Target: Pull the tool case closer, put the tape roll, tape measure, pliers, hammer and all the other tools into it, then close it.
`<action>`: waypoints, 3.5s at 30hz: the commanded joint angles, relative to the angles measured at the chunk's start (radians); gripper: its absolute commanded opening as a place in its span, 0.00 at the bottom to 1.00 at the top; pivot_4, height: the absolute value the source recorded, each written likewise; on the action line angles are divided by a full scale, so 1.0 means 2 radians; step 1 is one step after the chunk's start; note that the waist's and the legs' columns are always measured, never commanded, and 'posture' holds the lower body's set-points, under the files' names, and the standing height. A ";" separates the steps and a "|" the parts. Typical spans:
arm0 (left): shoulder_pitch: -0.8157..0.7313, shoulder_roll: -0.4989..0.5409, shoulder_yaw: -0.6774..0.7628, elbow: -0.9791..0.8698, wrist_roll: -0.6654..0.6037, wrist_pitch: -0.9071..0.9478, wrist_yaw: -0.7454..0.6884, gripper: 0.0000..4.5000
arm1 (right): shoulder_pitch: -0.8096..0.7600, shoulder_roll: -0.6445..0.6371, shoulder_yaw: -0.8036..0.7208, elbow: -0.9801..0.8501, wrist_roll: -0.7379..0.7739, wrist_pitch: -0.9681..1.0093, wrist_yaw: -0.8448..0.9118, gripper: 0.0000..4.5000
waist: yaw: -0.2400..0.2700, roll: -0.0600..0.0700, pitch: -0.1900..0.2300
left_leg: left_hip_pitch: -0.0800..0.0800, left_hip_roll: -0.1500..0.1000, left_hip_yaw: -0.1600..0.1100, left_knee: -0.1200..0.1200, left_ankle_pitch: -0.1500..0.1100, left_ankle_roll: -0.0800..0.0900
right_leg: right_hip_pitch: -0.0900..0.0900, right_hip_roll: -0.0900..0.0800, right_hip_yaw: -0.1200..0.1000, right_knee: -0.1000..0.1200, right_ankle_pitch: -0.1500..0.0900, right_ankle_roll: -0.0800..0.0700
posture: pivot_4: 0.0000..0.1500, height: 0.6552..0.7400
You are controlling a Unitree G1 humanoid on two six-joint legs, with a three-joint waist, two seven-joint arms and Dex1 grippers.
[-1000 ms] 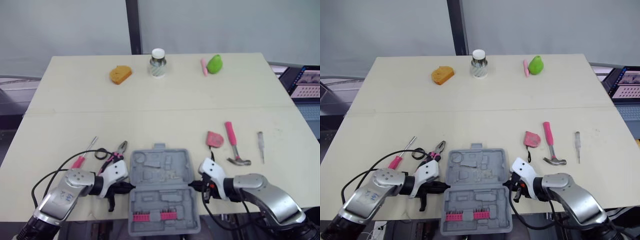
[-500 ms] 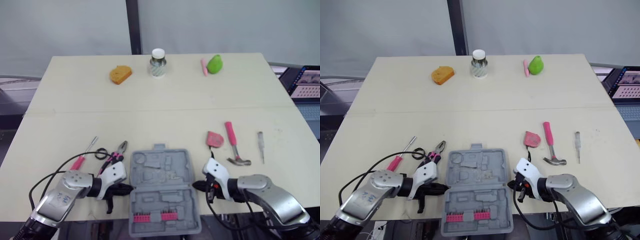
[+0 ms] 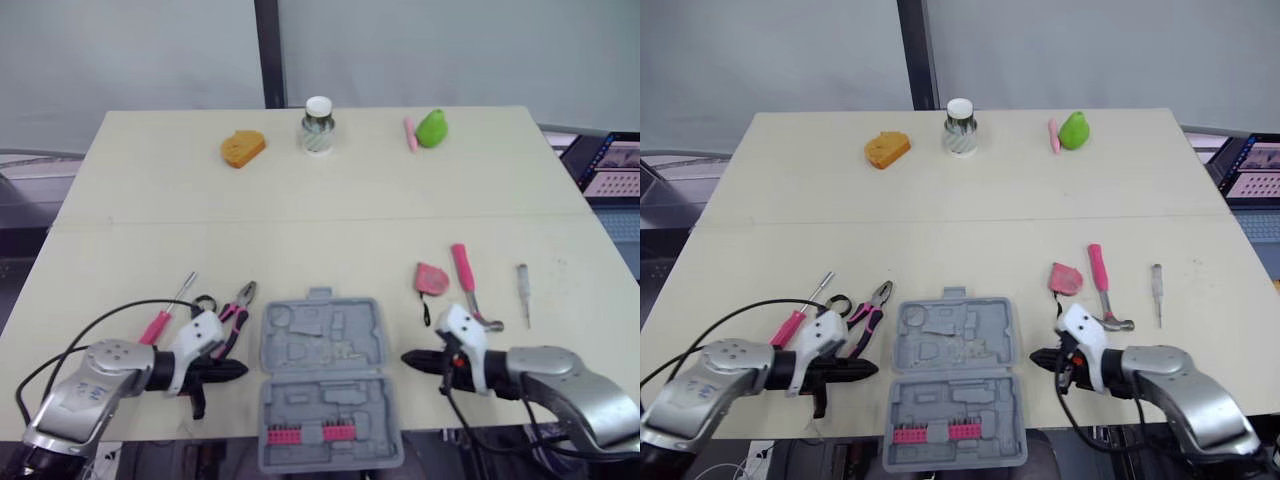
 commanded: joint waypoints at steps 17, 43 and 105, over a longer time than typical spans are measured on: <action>0.044 -0.039 0.333 0.246 0.008 -0.162 0.182 1.00 | -0.116 -0.068 -0.254 0.554 -0.040 -0.281 -0.017 0.99 | 0.001 0.000 0.000 | 0.002 0.000 0.002 -0.001 0.000 0.000 | 0.002 0.000 0.000 -0.004 0.000 0.000 | 1.00 1.00; -0.025 0.055 0.087 0.231 0.055 -0.289 -0.022 1.00 | -0.169 -0.068 -0.028 0.060 0.066 -0.077 0.102 0.99 | -0.007 0.000 0.000 | 0.002 0.001 0.003 -0.001 0.000 0.000 | 0.001 0.000 -0.001 -0.004 0.000 0.000 | 1.00 1.00; -0.257 0.024 -0.091 0.524 0.186 -0.505 -0.119 0.21 | -0.195 0.022 0.089 -0.106 0.040 -0.019 -0.010 1.00 | -0.009 -0.001 0.000 | 0.001 0.001 0.001 0.000 0.000 0.000 | -0.002 0.000 -0.005 0.002 0.000 0.000 | 1.00 1.00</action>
